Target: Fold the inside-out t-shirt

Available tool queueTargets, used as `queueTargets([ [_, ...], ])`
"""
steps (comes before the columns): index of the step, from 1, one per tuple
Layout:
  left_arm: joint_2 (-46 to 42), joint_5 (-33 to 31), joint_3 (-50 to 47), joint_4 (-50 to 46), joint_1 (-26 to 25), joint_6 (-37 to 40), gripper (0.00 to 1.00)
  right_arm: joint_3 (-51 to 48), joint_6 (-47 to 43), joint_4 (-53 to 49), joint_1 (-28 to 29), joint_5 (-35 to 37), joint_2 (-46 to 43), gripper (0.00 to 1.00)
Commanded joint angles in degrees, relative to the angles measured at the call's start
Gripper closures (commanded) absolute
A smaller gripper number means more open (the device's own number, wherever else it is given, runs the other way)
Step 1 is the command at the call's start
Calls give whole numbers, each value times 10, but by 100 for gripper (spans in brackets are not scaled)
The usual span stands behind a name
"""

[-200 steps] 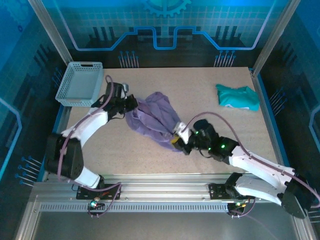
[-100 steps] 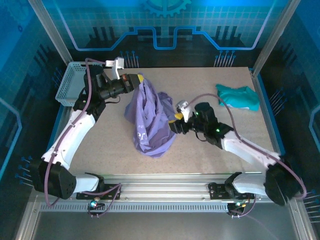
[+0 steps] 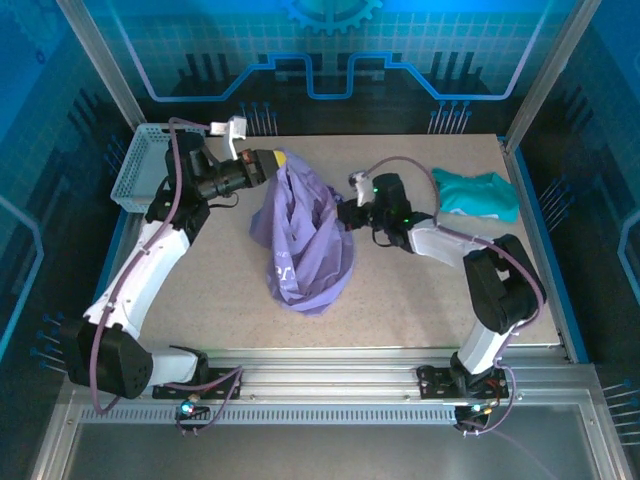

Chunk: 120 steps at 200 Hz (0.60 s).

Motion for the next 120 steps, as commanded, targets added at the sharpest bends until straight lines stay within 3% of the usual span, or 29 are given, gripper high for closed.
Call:
queueTargets([
  [1, -17, -24, 2, 64, 21, -39, 100, 1, 3, 41, -40, -63, -97, 100],
  [26, 19, -13, 63, 120, 41, -102, 100, 18, 8, 42, -83, -107, -186, 100],
  [45, 17, -14, 98, 128, 55, -107, 100, 14, -15, 27, -98, -113, -249, 100],
  [71, -44, -52, 44, 107, 80, -75, 100, -50, -45, -5, -107, -90, -331, 100],
  [99, -94, -165, -83, -7, 80, -9, 100, -140, -52, -2, -102, -87, -355, 100],
  [120, -91, -298, -136, -141, 80, 54, 95, -174, -52, -6, -98, -112, -354, 100],
])
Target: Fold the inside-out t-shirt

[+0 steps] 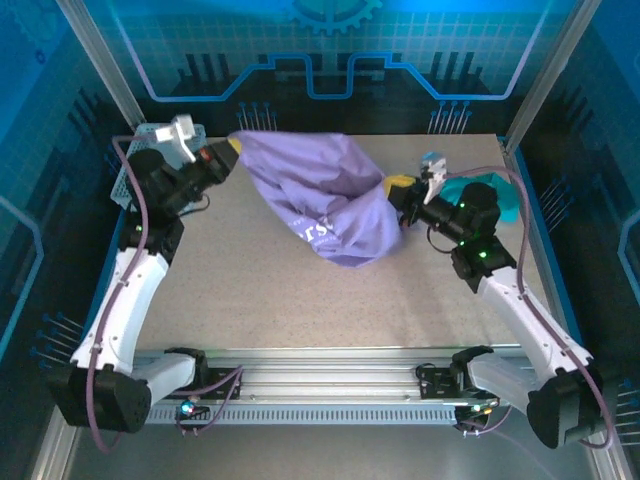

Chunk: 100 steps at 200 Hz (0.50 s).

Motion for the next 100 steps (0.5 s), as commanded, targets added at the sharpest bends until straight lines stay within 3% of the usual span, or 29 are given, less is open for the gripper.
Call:
queueTargets([
  [1, 18, -172, -62, -165, 5, 85, 94, -47, -12, -26, 2, -26, 15, 100],
  [24, 72, -256, -70, -258, 4, 141, 79, -44, -10, -50, 18, -52, 30, 100],
  [37, 100, -266, -60, -289, -11, 145, 58, -32, -6, -75, 23, -60, 46, 100],
  [51, 96, -328, -63, -296, -72, 154, 39, -12, -7, -110, 24, -73, 66, 100],
  [64, 80, -373, -71, -274, -150, 183, 29, 9, -18, -146, 23, -77, 82, 100],
  [100, 89, -275, -107, -157, -282, 268, 20, 61, -43, -205, 14, -81, 114, 100],
])
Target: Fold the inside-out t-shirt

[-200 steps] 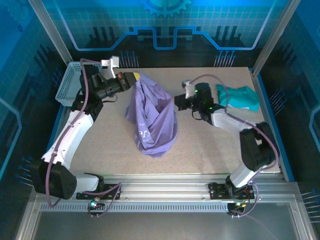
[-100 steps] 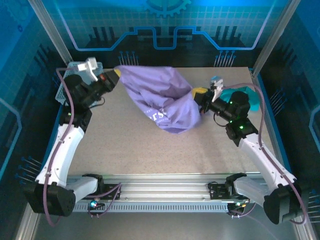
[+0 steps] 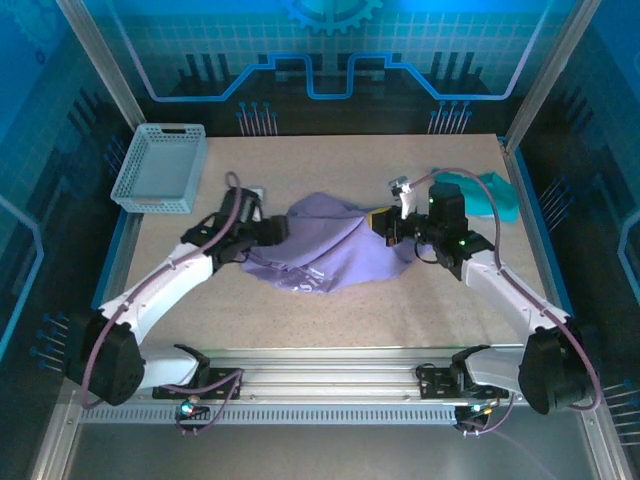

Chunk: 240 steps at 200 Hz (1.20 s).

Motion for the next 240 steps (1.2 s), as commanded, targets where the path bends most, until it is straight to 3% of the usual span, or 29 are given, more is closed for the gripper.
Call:
queueTargets([
  [1, -6, 25, -26, 72, -59, 87, 19, 46, -26, -64, -5, -21, 14, 100],
  [21, 19, 37, -29, 93, -96, 129, 13, 70, -41, -94, -8, -16, 20, 100],
  [59, 68, 79, -20, 96, -109, 169, 12, 96, -56, -117, -13, -15, 28, 100],
  [104, 139, 27, 22, 101, -109, 186, 32, 94, -63, -114, -13, -25, 35, 100],
  [116, 171, 27, 46, 108, -107, 192, 44, 88, -67, -109, -13, -32, 35, 100],
  [124, 194, 34, 69, 111, -101, 190, 58, 85, -73, -112, -13, -31, 36, 100],
  [132, 214, 53, 96, 101, -94, 182, 79, 87, -79, -127, -14, -10, 38, 100],
  [137, 220, 65, 115, 87, -91, 174, 93, 91, -73, -150, -15, 37, 40, 100],
  [142, 222, 74, 133, 69, -88, 162, 100, 104, -50, -185, -18, 120, 46, 100],
  [155, 200, 115, 165, 17, -82, 117, 100, 130, -9, -266, -40, 290, 62, 100],
  [167, 162, 198, 176, -22, -70, 59, 100, 105, 5, -248, -40, 358, 32, 84],
  [186, 102, 298, 163, -41, -50, -34, 100, 53, -22, -175, 27, 372, -37, 57],
  [218, 42, 312, 169, -89, -48, -58, 100, -26, -45, -95, 147, 282, -102, 41],
  [222, 38, 316, 172, -93, -48, -59, 100, -37, -40, -85, 161, 274, -106, 33],
  [230, 31, 324, 178, -99, -49, -60, 100, -54, -30, -64, 190, 270, -111, 24],
  [240, 24, 328, 184, -104, -49, -60, 100, -67, -22, -45, 226, 292, -109, 20],
])
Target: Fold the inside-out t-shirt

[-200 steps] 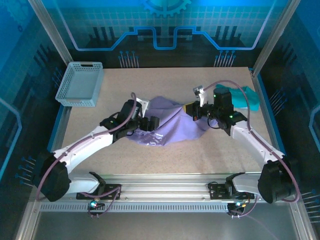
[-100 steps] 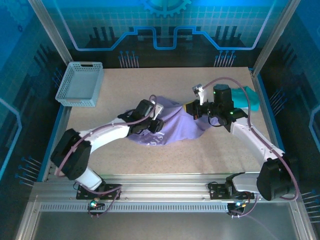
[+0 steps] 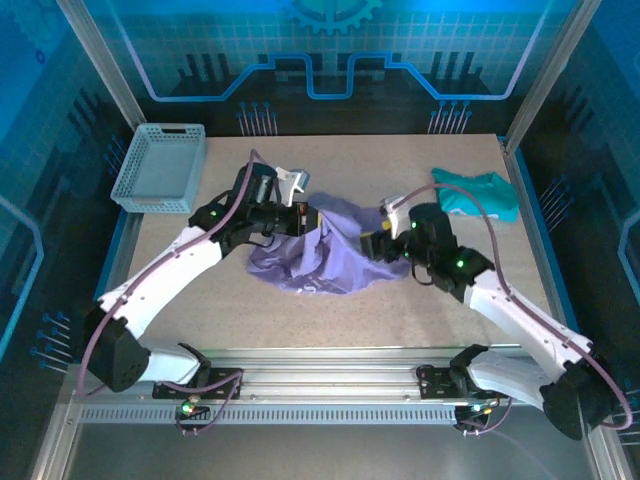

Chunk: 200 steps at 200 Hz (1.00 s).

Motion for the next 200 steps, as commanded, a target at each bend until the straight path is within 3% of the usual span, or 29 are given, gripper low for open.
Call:
queueTargets([
  [1, -14, 55, 22, -50, 0, -33, 100, -41, 15, 73, 69, 1, -3, 20],
  [18, -24, 60, 27, -57, 0, -33, 100, -54, 17, 116, 110, 40, 25, 18],
  [40, -39, 74, 25, -62, 0, -25, 100, -33, 12, 163, 113, 102, 88, 18],
  [52, -49, 73, 22, -66, 0, -16, 100, -15, 6, 196, 98, 101, 121, 18],
  [66, -61, 69, 17, -67, 3, -13, 100, 14, 11, 229, 72, 34, 167, 20],
  [70, -64, 69, 16, -66, 5, -14, 100, 22, 13, 233, 67, 16, 183, 24],
  [84, -77, 55, 13, -61, 19, -20, 100, 48, 10, 221, 56, -48, 221, 57],
  [96, -91, 13, 6, -60, 41, -29, 100, 48, -4, 202, 44, -96, 217, 79],
  [112, -105, -80, -12, -46, 70, -29, 100, 48, -20, 193, 2, -283, 186, 100],
  [123, -95, -176, -22, -33, 72, -14, 100, 56, -13, 195, -25, -425, 175, 100],
  [130, -80, -225, -23, -25, 72, -2, 92, 67, -4, 201, -37, -488, 172, 100],
  [140, -52, -285, -15, -23, 72, 12, 90, 74, 5, 200, -46, -544, 167, 100],
  [147, -29, -321, -7, -24, 72, 23, 87, 79, 6, 193, -50, -560, 164, 100],
  [157, -6, -365, 3, -31, 72, 28, 74, 86, 6, 180, -57, -565, 159, 100],
  [172, -5, -393, 0, -36, 58, 38, 55, 99, 9, 166, -66, -565, 159, 100],
  [183, -30, -403, -18, -35, 32, 48, 47, 107, 15, 165, -73, -564, 163, 100],
  [200, -87, -360, -55, -49, -10, 51, 36, 117, 20, 162, -83, -565, 174, 100],
])
